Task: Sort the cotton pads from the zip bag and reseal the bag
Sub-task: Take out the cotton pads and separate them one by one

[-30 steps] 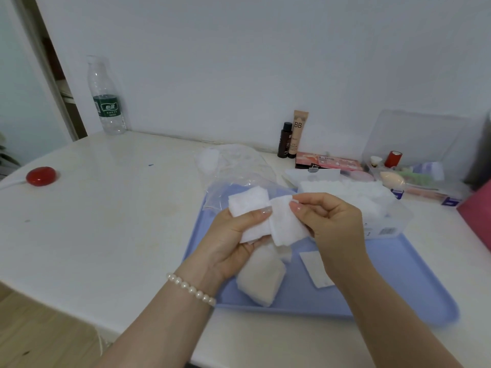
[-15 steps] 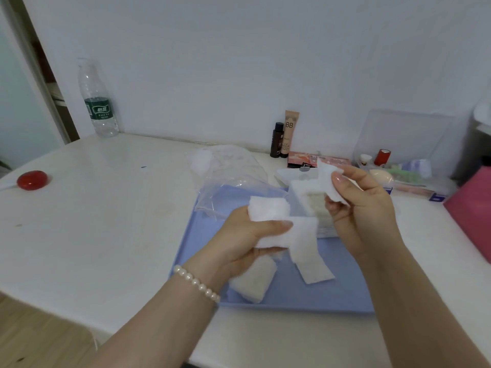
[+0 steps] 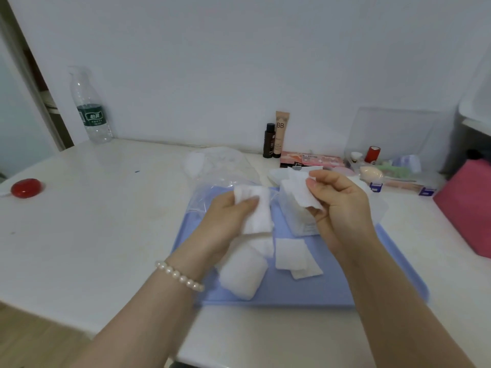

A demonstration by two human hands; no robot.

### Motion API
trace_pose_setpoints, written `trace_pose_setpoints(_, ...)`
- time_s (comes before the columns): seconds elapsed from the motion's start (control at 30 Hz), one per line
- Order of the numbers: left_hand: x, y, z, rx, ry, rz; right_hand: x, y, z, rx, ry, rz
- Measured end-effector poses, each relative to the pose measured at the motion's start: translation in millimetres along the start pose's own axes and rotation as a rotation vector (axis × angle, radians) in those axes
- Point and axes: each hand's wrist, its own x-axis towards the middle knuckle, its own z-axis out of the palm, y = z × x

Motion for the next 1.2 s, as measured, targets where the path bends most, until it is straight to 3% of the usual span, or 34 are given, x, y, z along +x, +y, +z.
trace_pose_setpoints(0.17, 2, 1, -6, -0.402, -0.116, -0.108, -10, 12, 13, -0.027, -0.068, 0.032)
trace_pose_setpoints(0.43, -1, -10, 0, -0.43, -0.229, -0.116, -24, 25, 26, -0.295, -0.124, -0.128)
trace_pose_setpoints(0.7, 3, -16, -5, -0.589, -0.308, -0.226, -23, 35, 27, -0.401, -0.067, -0.25)
trace_pose_setpoints(0.87, 0, -13, -6, -0.564, -0.338, -0.232, -22, 37, 27, -0.414, -0.022, -0.227)
trace_pose_setpoints(1.03, -3, -13, -7, -0.396, -0.347, -0.073, -27, 32, 31, -0.341, -0.041, -0.141)
trace_pose_setpoints(1.2, -5, -14, -10, -0.39, -0.382, -0.05, -28, 34, 31, -0.328, -0.039, -0.121)
